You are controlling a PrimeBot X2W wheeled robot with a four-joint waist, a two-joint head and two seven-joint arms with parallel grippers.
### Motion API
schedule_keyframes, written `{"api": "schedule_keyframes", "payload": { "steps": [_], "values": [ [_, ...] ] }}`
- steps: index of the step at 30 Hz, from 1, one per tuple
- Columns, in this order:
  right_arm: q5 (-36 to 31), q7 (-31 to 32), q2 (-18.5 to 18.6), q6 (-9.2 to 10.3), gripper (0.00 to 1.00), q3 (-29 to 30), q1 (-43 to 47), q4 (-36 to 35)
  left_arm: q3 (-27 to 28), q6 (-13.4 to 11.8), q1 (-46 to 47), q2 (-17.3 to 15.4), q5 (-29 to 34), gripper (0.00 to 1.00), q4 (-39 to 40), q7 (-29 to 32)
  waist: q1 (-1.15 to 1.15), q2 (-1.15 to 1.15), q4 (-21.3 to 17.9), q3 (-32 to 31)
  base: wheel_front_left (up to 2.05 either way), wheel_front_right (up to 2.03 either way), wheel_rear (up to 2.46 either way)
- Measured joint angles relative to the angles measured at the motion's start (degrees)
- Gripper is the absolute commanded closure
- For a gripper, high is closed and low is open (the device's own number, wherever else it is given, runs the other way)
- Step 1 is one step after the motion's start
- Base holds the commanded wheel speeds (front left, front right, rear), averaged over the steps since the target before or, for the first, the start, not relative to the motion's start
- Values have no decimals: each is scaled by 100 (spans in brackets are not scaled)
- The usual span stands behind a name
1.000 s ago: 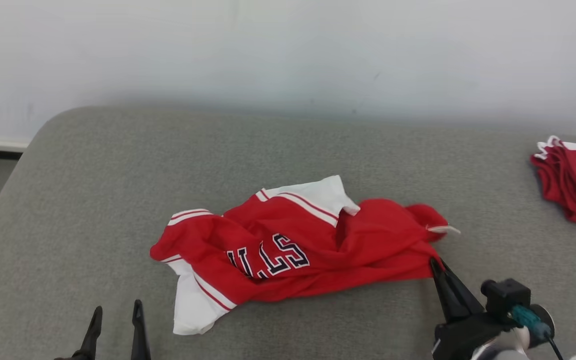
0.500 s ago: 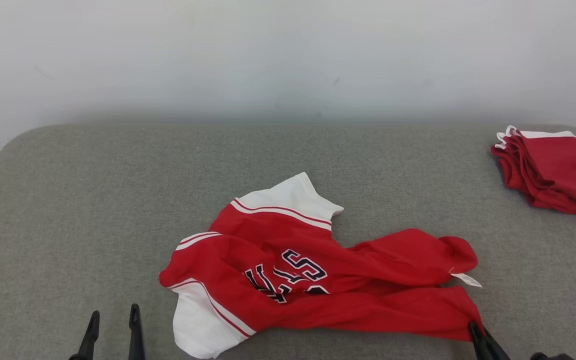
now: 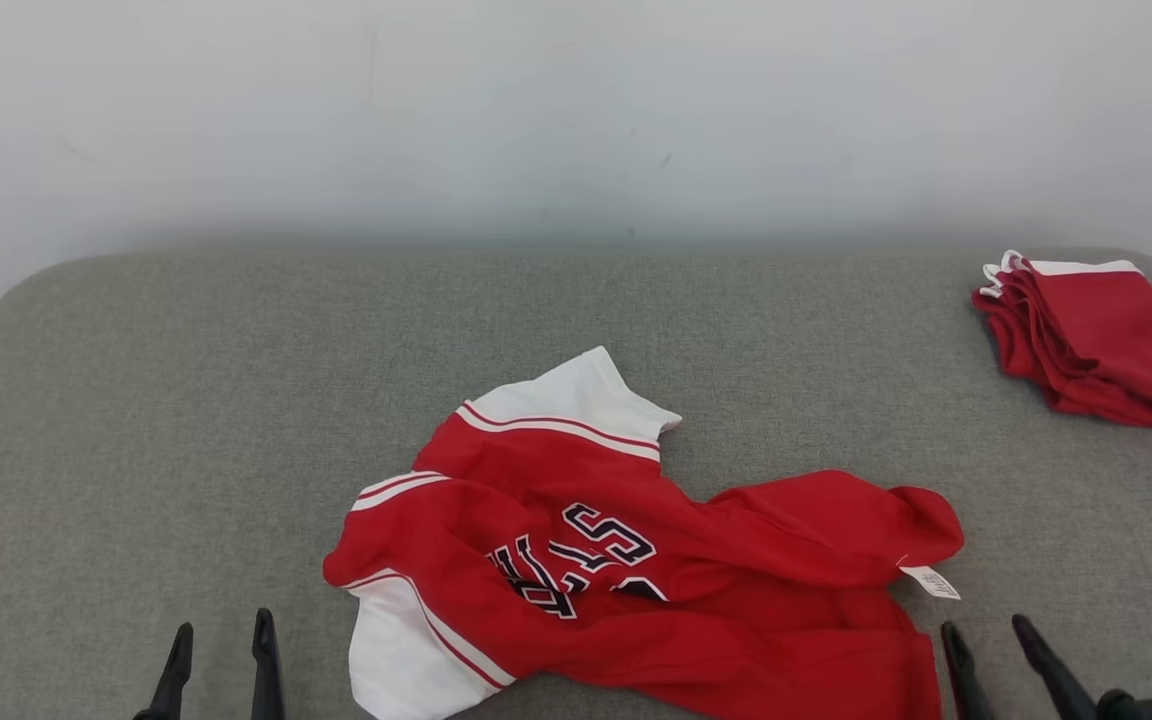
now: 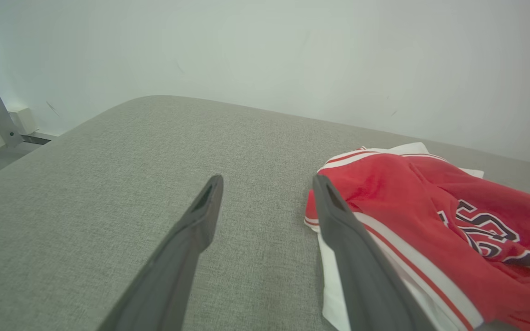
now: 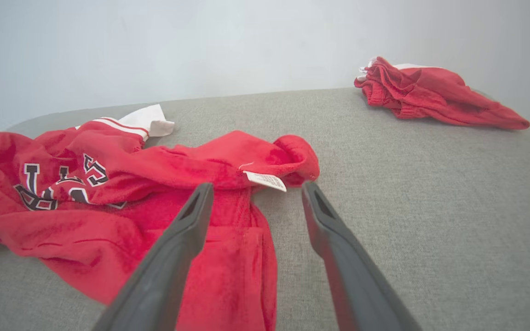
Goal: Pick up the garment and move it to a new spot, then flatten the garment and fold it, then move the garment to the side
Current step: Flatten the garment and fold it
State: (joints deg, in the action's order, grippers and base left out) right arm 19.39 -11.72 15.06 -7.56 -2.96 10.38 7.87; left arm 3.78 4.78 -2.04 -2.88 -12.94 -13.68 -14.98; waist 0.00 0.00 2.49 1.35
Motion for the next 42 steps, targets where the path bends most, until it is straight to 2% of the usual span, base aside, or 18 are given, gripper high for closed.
{"api": "schedule_keyframes", "payload": {
  "steps": [6, 11, 20, 27, 29, 30, 38, 42],
  "values": [
    [-86, 68, 198, 0, 0, 65, -444, 102, 45, -24, -44, -1, 15, 0, 26, 0, 0, 0, -10, -66, 0, 0, 0],
    [-177, 169, 421, 0, 0, -73, -1143, 659, 25, -32, -54, -2, 36, 0, 36, 0, 0, 0, -7, -68, 0, 0, 0],
    [-135, 364, 745, 0, 0, -407, -2360, 2391, -26, -31, 1, -1, 91, 0, 69, 0, 0, 0, 172, 1, 0, 0, 0],
    [60, 565, 762, 0, 0, -873, -2950, 3630, -64, -25, 71, -2, 92, 0, 52, 0, 0, 0, 355, 139, 0, 0, 0],
    [201, 583, 765, 0, 62, -957, -3032, 3878, -89, -25, 91, -1, 92, 0, 48, 0, 1, 1, 410, 164, 0, 0, 0],
    [282, 581, 761, 0, 100, -1031, -3055, 3952, -88, -26, 91, 1, 90, 0, 47, 0, 1, 0, 435, 173, 0, 0, 0],
    [1092, 164, 804, 0, 100, -1218, -3574, 3871, -49, -69, 92, -2, 71, 0, 55, 0, 0, 0, 411, 237, 0, 0, 0],
    [1706, 248, 834, 0, 100, -1217, -3938, 3624, -113, -69, 153, -1, 31, 0, 49, 0, 0, 1, 401, 308, 0, 0, 0]
  ]
}}
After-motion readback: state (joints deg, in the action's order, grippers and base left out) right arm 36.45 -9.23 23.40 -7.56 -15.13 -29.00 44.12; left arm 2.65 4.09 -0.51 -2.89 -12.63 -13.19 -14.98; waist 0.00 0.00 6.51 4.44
